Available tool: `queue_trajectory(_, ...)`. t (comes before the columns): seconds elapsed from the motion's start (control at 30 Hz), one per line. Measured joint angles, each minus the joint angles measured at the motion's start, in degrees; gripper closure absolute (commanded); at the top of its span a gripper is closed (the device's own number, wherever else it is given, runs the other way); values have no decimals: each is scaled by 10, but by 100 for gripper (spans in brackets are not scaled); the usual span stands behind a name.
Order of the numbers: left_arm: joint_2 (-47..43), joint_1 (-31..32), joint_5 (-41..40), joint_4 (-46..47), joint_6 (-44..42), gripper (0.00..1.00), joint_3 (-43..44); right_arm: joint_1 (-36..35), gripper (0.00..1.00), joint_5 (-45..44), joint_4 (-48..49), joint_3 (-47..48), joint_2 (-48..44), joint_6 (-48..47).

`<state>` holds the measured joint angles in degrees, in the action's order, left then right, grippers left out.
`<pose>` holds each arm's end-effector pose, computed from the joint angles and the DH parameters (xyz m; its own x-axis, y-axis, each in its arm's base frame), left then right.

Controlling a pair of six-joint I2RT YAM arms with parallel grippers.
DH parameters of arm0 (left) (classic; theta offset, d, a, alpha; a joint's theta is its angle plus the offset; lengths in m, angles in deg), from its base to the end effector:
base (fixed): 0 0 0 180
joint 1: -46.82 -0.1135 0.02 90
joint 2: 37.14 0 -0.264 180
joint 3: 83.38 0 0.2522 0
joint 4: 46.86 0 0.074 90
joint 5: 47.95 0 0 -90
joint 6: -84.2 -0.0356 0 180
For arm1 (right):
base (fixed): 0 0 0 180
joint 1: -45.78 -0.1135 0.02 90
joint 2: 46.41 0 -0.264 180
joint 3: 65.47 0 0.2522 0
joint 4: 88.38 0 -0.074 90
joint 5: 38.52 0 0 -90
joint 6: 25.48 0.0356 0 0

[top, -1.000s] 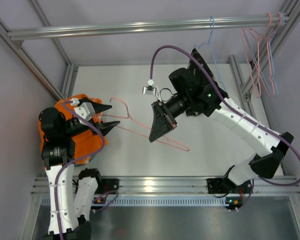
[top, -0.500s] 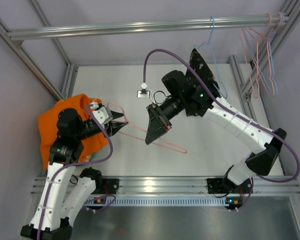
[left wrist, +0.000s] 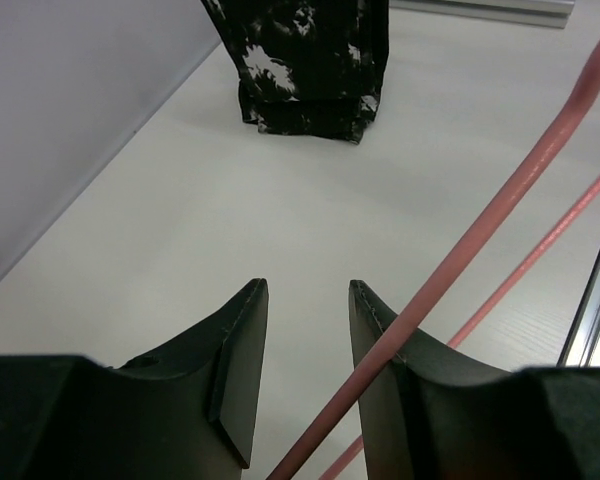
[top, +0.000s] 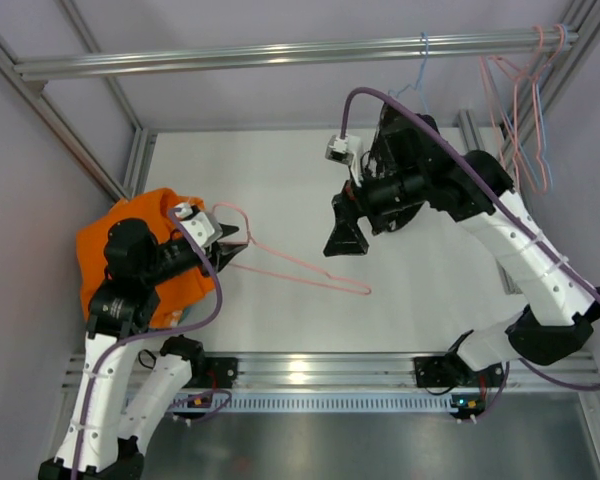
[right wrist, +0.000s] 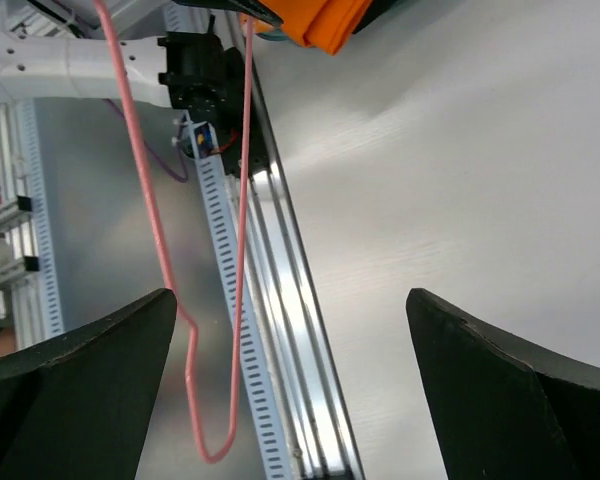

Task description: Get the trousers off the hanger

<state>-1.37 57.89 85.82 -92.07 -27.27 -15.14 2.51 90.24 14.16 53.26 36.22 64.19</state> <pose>0.1089 -0.0464 0.3812 0.0917 0.2514 -0.9635 0.8245 0.5234 0.2150 0.1786 0.1988 0.4567 -0.4761 -0.4543 -0.7529 -0.8794 0.2431 0.4094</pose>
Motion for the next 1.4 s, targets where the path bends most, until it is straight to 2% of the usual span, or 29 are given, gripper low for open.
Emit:
queue_trajectory(0.13, 5, 0, -8, -24, -5, 100, 7, 0, 1, -44, -70, 49, -20, -68)
queue_trajectory(0.33, 26, 1, -24, -36, 9, 100, 12, -9, 1, -45, -114, 78, -21, -127)
queue_trajectory(0.53, 39, 1, -48, -42, 30, 100, 21, -81, 6, -73, -128, 54, -18, -130)
queue_trajectory(0.63, 39, 1, -54, -45, 35, 100, 26, -108, 11, -92, -136, 49, -2, -129)
queue_trajectory(0.67, 39, 1, -56, -46, 36, 100, 27, -111, 16, -96, -137, 49, 7, -127)
queue_trajectory(0.83, 39, 1, -57, -46, 36, 100, 30, -114, 27, -106, -138, 51, 49, -121)
queue_trajectory(0.93, 39, 1, -57, -47, 35, 100, 30, -117, 49, -110, -138, 55, 68, -117)
queue_trajectory(0.97, 39, 1, -57, -46, 36, 100, 30, -118, 60, -111, -139, 56, 72, -116)
queue_trajectory(1.0, 39, 1, -57, -47, 36, 100, 30, -121, 79, -114, -139, 57, 75, -116)
queue_trajectory(1.07, 39, 1, -58, -47, 36, 100, 30, -124, 98, -121, -139, 57, 78, -113)
queue_trajectory(1.2, 38, 1, -65, -52, 35, 100, 30, -129, 100, -133, -138, 57, 78, -114)
queue_trajectory(1.3, 39, 2, -66, -57, 35, 82, 30, -130, 100, -143, -137, 57, 77, -117)
queue_trajectory(1.33, 39, 2, -65, -60, 36, 70, 32, -131, 100, -146, -137, 57, 76, -117)
queue_trajectory(1.4, 39, 2, -59, -64, 37, 56, 40, -132, 100, -147, -137, 57, 73, -121)
